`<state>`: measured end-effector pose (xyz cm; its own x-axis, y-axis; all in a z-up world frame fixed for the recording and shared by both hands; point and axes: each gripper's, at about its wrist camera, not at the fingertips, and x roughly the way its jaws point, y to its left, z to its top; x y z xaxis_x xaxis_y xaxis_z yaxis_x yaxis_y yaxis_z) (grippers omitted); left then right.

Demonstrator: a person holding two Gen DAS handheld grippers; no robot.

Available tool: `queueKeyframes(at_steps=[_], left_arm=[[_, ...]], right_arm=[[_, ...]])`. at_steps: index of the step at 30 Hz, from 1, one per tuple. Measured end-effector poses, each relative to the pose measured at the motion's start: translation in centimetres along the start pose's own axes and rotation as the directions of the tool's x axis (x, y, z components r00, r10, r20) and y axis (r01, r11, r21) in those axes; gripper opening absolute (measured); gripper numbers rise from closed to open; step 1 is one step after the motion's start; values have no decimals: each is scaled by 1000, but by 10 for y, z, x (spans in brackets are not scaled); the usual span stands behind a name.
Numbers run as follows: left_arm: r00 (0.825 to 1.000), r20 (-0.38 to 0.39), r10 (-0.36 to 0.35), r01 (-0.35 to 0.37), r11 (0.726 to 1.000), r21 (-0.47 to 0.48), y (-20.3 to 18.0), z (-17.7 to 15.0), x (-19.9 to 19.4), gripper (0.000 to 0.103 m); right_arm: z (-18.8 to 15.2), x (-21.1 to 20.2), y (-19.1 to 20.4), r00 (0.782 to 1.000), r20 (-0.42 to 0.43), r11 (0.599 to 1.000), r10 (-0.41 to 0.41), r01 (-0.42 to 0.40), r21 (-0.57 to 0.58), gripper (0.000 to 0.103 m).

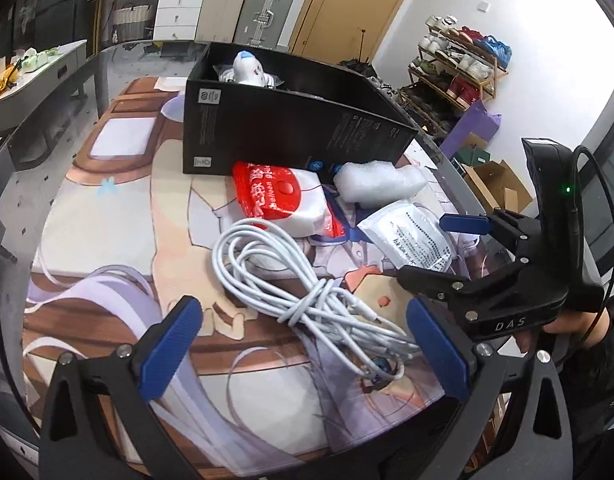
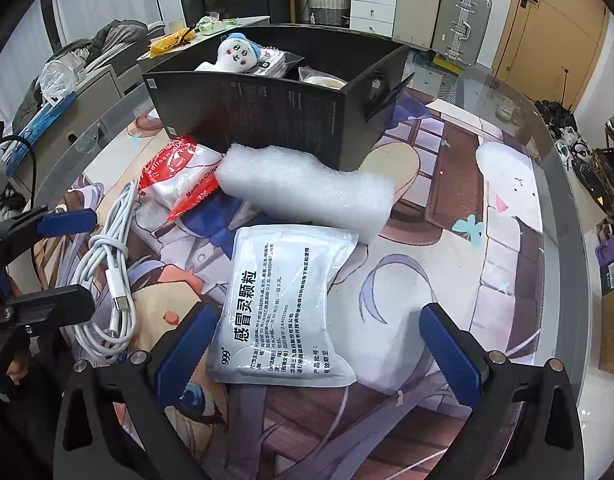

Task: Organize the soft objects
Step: 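Withdraw both open grippers from the box toward the remaining pile, then grasp the white cable bundle with the left gripper while right grasps the white medicine packet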

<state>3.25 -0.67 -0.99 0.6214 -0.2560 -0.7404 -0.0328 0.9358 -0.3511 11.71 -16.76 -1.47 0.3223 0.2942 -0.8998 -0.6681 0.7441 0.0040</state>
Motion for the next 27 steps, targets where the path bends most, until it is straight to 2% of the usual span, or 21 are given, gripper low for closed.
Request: queueKeyframes(at_steps=[4,7,10,12,13,24,26,27], left_arm=[[1000,1,-13,13,1000,-22,-7,1,3,99],[1000,10,10,-10,1000,-4,-13,1,6,89],[998,29,46,-47,999,26,-15,2,8,74],[996,41,75,-77,995,58,-17,2,10,59],[995,45,84,-87,994,67,-17,3,10,57],[998,56,21,-25,997,78,-7,0,3,34],[998,58,20,-24,997,75,-5,0,2,33],[998,59,20,-25,997,76,-4,0,2,32]], right_arm=[[0,0,0,1000,0,1000,0,0,0,102],[0,0,0,1000,0,1000,0,0,0,102],[0,1,1,1000,2,1000,-1,1,0,102],[1,0,1,1000,2,1000,-1,1,0,102],[1,0,1,1000,3,1000,-1,1,-1,102],[7,2,4,999,33,1000,-3,3,11,102],[6,1,5,999,37,1000,5,-5,0,98],[6,0,6,999,39,1000,11,-11,-8,92]])
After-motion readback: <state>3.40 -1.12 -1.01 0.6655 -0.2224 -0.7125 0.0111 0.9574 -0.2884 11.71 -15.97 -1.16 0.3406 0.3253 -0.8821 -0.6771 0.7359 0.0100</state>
